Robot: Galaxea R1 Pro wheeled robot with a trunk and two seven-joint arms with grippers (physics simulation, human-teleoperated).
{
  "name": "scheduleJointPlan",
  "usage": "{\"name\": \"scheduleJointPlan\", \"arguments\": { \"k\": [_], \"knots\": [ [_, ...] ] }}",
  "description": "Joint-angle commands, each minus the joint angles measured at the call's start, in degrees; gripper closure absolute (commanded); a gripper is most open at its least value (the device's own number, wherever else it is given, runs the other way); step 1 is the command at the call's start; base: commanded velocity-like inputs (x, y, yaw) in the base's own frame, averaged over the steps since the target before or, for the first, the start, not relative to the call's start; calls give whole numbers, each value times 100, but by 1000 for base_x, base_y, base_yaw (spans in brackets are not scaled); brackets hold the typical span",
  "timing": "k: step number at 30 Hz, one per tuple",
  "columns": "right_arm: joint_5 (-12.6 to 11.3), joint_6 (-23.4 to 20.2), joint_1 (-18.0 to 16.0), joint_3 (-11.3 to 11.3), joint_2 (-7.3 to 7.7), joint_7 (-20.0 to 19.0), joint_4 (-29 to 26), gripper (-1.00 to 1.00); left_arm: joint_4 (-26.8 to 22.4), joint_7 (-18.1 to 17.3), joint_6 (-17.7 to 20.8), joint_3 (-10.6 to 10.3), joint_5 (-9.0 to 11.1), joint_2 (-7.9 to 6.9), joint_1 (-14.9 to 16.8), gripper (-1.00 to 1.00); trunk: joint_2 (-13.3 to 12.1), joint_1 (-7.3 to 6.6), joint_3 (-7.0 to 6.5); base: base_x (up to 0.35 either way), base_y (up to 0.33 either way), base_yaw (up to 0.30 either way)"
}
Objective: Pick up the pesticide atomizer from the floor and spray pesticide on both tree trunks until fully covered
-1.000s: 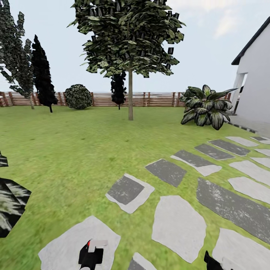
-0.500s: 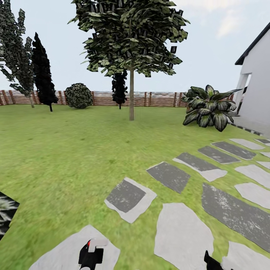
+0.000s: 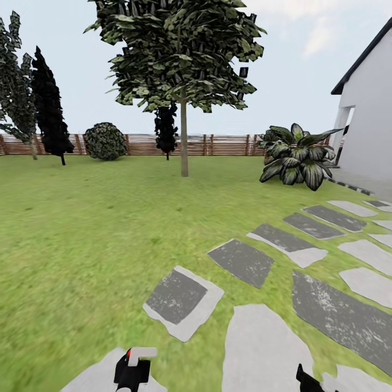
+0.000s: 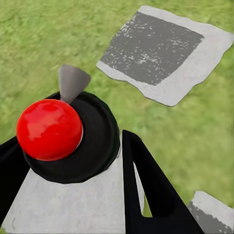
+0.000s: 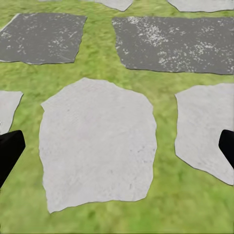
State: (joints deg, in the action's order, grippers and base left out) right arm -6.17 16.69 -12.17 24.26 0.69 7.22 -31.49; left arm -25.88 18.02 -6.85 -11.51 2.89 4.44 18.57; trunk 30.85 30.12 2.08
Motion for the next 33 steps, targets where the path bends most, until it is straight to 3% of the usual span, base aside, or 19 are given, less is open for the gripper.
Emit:
{"name": "scheduleJointPlan", "arguments": {
  "k": [1, 33],
  "knots": [
    [-59, 24, -5, -9, 1, -2, 6, -100, 4, 44, -18, -45, 28, -4, 7, 100, 9, 6, 11, 340, 0, -7],
    [-80, 27, -5, 3, -2, 37, 12, -100, 4, 44, -19, -44, 27, -3, 7, 100, 9, 6, 11, 340, 0, -1]
  ]
}}
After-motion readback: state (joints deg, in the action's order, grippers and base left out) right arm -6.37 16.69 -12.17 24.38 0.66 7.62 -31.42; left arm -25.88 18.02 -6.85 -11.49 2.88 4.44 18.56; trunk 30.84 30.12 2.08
